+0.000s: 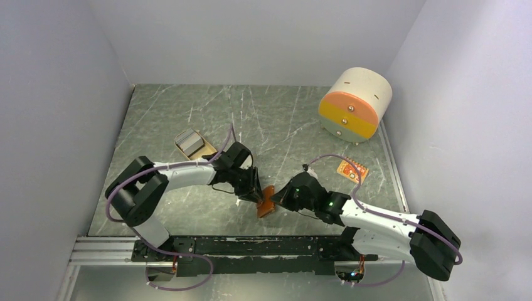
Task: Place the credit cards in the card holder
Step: Open the card holder at the center of the board.
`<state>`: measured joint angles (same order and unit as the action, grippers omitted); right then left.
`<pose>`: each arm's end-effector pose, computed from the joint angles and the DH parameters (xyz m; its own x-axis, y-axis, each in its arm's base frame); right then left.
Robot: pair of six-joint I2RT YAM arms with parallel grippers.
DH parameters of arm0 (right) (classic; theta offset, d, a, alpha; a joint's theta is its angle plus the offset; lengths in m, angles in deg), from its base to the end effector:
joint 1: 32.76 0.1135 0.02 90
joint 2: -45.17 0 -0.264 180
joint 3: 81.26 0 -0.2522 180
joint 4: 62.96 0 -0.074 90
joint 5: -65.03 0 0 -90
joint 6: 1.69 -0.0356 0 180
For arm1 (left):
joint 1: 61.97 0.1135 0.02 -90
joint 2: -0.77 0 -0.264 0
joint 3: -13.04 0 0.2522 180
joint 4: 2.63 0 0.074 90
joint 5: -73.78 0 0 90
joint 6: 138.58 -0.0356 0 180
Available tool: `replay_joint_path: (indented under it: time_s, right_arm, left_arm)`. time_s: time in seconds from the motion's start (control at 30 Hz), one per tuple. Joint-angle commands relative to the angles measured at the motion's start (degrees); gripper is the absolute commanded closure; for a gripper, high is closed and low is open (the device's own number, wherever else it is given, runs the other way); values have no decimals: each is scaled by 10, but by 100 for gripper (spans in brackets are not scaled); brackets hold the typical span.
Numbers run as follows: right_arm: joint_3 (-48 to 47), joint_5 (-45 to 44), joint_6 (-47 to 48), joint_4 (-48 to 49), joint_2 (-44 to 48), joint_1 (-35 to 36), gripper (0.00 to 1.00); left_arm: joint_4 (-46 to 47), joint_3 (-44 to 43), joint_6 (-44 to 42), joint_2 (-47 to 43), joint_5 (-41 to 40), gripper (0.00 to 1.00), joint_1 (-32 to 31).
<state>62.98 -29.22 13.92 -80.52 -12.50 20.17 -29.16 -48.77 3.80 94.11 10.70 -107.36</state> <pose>0.1211 0.1559 0.1729 -0.8363 0.4864 -0.2531 0.1642 0.6625 0.7308 0.2036 -0.2294 0.1554 -0.9998 0.0078 -0.0186 0.0181 0.7567 -0.6536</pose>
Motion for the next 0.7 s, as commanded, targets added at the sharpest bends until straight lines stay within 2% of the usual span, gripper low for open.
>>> replay_joint_path:
  time_s: [0.0, 0.13, 0.3, 0.53, 0.67]
  right_arm:
    - [3, 7, 19, 68, 2, -2, 100]
    - [13, 2, 21, 71, -1, -2, 100]
    - [14, -12, 28, 54, 9, -2, 100]
    - [24, -41, 31, 37, 22, -2, 100]
    - [28, -60, 33, 25, 23, -2, 100]
  left_arm:
    - [-40, -33, -42, 35, -41, 63, -13]
    - [-49, -38, -48, 51, -63, 66, -24]
    - [-100, -60, -63, 68, -122, 76, -36]
    - [-110, -57, -73, 51, -114, 91, -44]
    - [-118, -52, -72, 31, -119, 91, -54]
